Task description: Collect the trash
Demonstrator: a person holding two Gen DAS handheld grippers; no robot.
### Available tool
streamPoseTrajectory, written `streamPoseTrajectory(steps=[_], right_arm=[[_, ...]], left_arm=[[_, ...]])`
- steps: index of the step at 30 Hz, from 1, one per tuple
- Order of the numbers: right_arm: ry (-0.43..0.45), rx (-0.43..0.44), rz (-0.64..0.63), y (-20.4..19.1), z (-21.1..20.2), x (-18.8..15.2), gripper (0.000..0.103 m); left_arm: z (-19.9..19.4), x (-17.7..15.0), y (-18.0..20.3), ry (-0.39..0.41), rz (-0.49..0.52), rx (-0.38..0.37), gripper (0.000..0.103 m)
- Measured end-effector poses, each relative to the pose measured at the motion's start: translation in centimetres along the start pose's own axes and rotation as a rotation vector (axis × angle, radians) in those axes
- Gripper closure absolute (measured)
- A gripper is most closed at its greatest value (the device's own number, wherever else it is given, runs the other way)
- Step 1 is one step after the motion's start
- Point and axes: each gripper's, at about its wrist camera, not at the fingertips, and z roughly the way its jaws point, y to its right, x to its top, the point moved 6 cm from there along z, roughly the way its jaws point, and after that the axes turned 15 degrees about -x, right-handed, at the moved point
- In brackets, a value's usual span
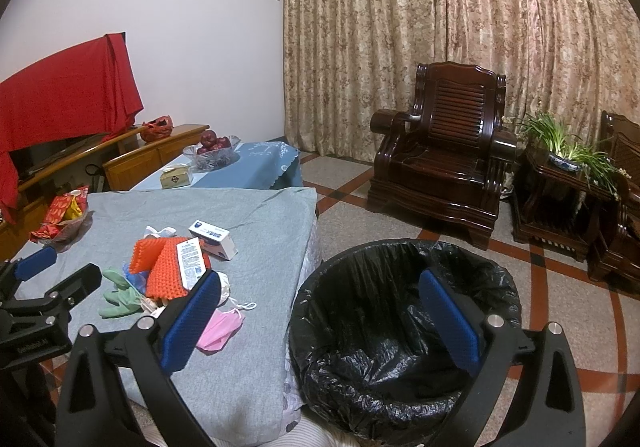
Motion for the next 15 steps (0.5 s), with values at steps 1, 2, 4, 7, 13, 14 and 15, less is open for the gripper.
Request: streamPoseTrajectory(steps=[1,2,4,7,13,14,15], right_arm=[[-0.001,0.0,0.001,0.0,0.01,0.0,0.006],[-0.001,0.0,0.001,-0.01,0.0,0.0,0.006],[-0.001,0.0,0.0,-0.02,0.0,-0.01,0.006],[-0.001,0.0,0.0,-0.05,0.0,-0.02,0.006],[-0.003,0.001,0.0,0.0,-0.1,0.01,0.006],[-0.003,0.002,-0.001,0.0,-0.12,0.01,0.006],[-0.004,0.002,-0.001,0.01,-0.14,0.02,0.006]], left_arm=[[0.0,0.0,0.0,0.0,0.0,0.0,0.005],[-0.01,0.0,0.01,0.0,0.0,0.0,0.005],[0.0,0.0,0.01,0.0,0.0,0.0,0.005],[-0.01,0.0,0.01,0.001,0.0,0.0,0.005],[-0.01,0.0,0.0,0.001,-0.001,0.0,0.005],[0.0,0.0,-0.01,0.0,-0.001,0.0,0.005],[-0.02,0.0,0.0,0.001,0.0,0.0,0.005]])
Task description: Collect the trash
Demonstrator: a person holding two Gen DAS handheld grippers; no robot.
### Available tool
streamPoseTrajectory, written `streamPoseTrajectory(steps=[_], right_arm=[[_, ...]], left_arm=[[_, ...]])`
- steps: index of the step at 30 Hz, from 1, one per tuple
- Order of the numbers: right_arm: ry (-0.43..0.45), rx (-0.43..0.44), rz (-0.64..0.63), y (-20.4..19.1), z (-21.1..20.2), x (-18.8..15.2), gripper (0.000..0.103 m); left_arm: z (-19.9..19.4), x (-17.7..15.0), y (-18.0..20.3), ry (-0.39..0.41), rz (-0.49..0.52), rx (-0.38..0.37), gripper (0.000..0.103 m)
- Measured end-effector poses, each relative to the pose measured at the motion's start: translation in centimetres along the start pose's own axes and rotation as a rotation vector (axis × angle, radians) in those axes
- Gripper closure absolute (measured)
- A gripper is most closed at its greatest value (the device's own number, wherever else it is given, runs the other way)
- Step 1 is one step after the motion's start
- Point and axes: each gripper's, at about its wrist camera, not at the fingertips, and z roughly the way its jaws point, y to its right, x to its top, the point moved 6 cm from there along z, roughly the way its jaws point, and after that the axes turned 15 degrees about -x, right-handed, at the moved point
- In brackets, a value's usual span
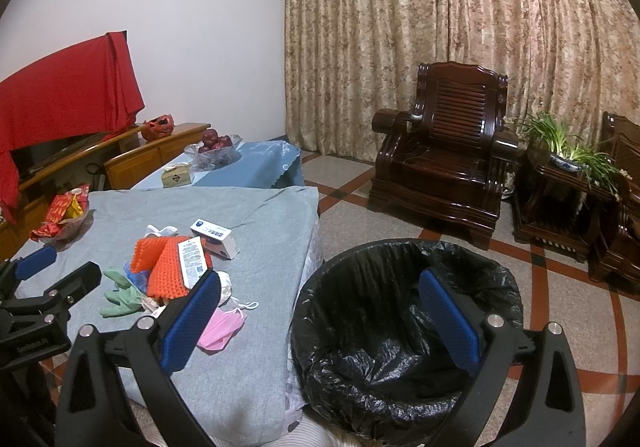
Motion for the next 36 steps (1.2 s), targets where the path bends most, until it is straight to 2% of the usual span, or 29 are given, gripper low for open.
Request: streamPoseTrajectory(steps=[9,16,24,30,36], right_arm=[[-0.001,0.012,-0.009,-1.5,0.5,-0.2,0.006],[-0.002,0.046,-0.022,-3.4,1.2,-0.2,0.006],[-0.025,0.12,-0.076,-7.7,3.2,-1.2,0.006],[-0.083,0.185,-0.14,-11.8,6.0,-4.0,0.007],[-0.185,0.205,-0.199,-15.2,10.1,-7.9,0.015]], left_arm=[[-0.5,0.7,-0.7,0.002,-0.003,0.003,0.005],[-0.9,0.6,-2.5,0.005,-0.02,0.034,0.005],[0.3,-0.5,-7.4,0.005,-0.017,0.118,0.005],[1.4,-2.6,-11.6,-0.027,-0.019,0.198,0.005],[2.9,-5.1,-14.1,-0.064,-0.066,0.194,0.005]])
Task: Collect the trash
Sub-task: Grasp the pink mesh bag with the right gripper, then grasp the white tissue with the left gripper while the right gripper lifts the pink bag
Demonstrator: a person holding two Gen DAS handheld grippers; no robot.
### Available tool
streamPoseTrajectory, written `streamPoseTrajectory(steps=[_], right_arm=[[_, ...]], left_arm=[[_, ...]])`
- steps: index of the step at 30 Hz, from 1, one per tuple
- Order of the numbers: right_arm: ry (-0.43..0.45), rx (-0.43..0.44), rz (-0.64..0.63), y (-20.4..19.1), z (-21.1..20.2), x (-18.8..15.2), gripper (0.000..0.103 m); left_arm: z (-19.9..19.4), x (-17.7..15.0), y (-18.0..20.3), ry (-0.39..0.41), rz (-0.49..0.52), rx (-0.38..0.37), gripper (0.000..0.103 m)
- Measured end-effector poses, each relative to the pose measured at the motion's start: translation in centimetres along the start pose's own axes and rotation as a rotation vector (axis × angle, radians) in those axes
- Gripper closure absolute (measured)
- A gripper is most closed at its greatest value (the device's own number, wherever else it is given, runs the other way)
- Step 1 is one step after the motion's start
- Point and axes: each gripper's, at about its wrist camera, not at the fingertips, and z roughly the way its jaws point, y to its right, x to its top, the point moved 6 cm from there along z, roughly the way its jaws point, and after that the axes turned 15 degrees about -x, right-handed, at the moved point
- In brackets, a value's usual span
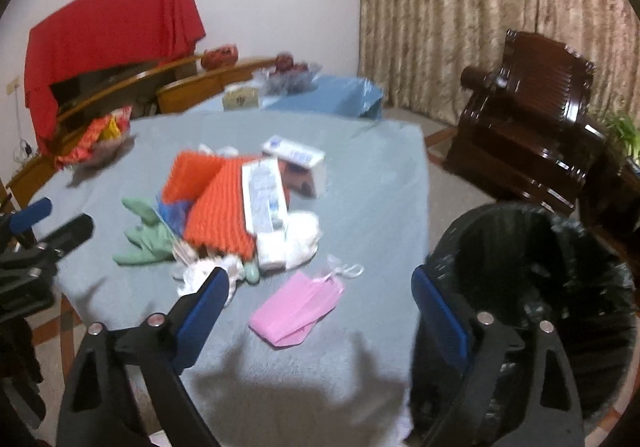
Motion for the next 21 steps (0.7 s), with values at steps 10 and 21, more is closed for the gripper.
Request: streamPoseTrajectory(steps=[10,21], right_arm=[[-0.145,-0.015,-0.039,-1.6,6.2,-2.7,0.028],[-0.173,0.102,-0.048,-2.1,5.9,-3.0,0.088]], left_arm=[[2.0,-1.8,-0.4,-0.024,-0.009,-0.022,0.005],[4.1,-2.7,1.2,-0.064,-0.006,-0.076,0.01]])
